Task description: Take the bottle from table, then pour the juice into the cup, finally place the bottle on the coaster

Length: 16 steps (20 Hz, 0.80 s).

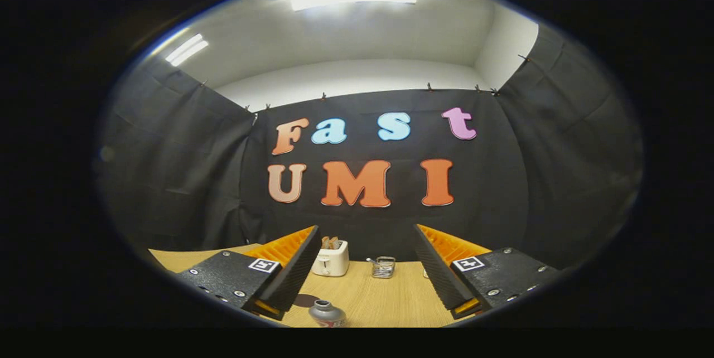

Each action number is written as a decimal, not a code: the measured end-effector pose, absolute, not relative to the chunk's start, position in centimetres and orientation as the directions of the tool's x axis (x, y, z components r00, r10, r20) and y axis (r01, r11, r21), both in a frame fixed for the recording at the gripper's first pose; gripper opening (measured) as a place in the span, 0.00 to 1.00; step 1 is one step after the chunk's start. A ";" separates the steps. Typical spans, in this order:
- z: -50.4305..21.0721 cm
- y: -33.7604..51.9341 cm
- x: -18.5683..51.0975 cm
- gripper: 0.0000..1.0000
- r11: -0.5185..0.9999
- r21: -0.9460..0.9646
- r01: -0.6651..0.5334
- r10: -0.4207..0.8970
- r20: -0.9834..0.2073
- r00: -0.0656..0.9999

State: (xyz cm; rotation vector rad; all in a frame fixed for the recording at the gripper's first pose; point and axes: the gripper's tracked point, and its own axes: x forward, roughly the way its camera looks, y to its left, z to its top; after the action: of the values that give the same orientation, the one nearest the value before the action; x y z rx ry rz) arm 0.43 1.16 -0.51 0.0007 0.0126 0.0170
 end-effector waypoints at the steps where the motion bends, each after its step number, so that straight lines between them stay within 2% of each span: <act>1: -0.7 1.2 0.4 0.97 1.000 0.001 -0.019 0.019 -0.015 1.000; 8: -2.3 1.9 0.3 0.97 0.999 0.007 -0.034 0.034 -0.038 0.999; 16: -7.3 4.4 -0.9 0.97 0.993 0.033 -0.115 0.117 -0.106 0.987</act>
State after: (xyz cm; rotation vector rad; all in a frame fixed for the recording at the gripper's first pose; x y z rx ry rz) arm -0.88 4.40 -7.34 0.0264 0.1082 0.1166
